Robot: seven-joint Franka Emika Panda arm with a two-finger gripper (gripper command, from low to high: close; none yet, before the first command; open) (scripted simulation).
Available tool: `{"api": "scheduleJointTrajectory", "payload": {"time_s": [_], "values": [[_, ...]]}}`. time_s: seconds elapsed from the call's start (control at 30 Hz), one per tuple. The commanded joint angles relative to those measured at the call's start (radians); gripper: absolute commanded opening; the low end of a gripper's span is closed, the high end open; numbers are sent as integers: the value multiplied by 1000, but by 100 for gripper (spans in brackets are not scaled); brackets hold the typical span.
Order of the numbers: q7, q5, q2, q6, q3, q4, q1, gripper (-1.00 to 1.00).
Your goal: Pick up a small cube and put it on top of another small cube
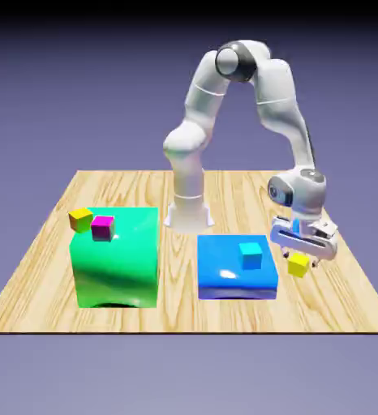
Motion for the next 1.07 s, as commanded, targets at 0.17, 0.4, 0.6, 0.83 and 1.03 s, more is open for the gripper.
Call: {"api": "scheduleJointTrajectory", "payload": {"time_s": [0.17,0.4,0.6,0.83,1.03], "values": [[108,-141,-181,-137,-158,-44,127,-100],[259,-333,-435,-332,-201,-85,-39,-100],[388,-496,-652,-500,-216,-117,-223,-100],[396,-505,-621,-427,-227,-159,-282,-100],[381,-486,-577,-372,-230,-171,-280,100]]}}
